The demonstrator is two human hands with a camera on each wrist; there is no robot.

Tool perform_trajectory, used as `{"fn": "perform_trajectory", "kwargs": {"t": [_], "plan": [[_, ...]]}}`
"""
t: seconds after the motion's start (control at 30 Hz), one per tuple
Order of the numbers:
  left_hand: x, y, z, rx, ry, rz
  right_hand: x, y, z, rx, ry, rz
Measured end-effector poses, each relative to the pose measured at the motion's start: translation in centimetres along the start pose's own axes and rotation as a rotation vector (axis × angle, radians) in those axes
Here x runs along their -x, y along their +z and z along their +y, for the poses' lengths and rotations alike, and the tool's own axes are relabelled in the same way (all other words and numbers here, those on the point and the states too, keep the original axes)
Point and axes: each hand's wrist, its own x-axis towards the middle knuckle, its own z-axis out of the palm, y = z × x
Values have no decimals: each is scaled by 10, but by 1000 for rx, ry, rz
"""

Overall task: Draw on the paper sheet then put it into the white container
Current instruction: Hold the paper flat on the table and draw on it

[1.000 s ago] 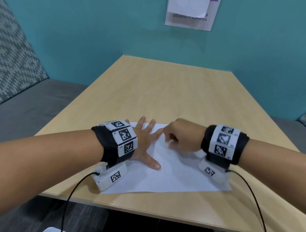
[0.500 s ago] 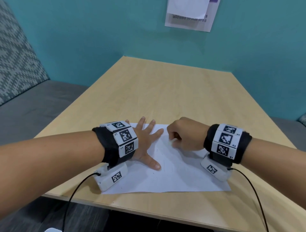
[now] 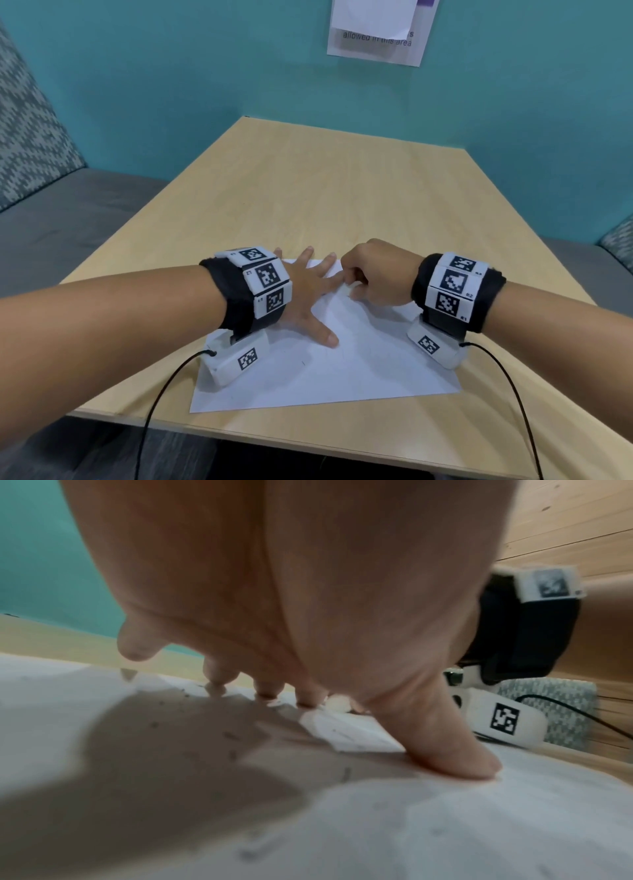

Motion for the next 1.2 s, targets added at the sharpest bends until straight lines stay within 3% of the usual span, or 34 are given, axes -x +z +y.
{"fn": "perform_trajectory", "kwargs": {"t": [0.13, 0.3, 0.47, 0.63, 0.8, 0.97, 1.1, 1.2], "plan": [[3, -2, 2, 23, -13, -2, 13, 14, -26, -49, -161, -122], [-1, 2, -1, 16, 4, 5, -2, 0, 1, 17, -6, 10], [2, -1, 0, 13, 3, -19, 16, 16, -26, -63, -149, -123], [0, -2, 0, -7, -11, -14, 0, -2, 1, 13, -11, -18], [0, -2, 1, -6, -3, -17, 20, 17, -28, -60, -162, -143], [-2, -3, 0, -10, -27, -16, 1, -1, 5, 15, -23, -12], [-1, -1, -1, 0, -15, -9, 14, 15, -17, -39, -143, -121], [-2, -3, -1, -1, -21, -9, 1, 3, -3, 9, -65, -58]]}}
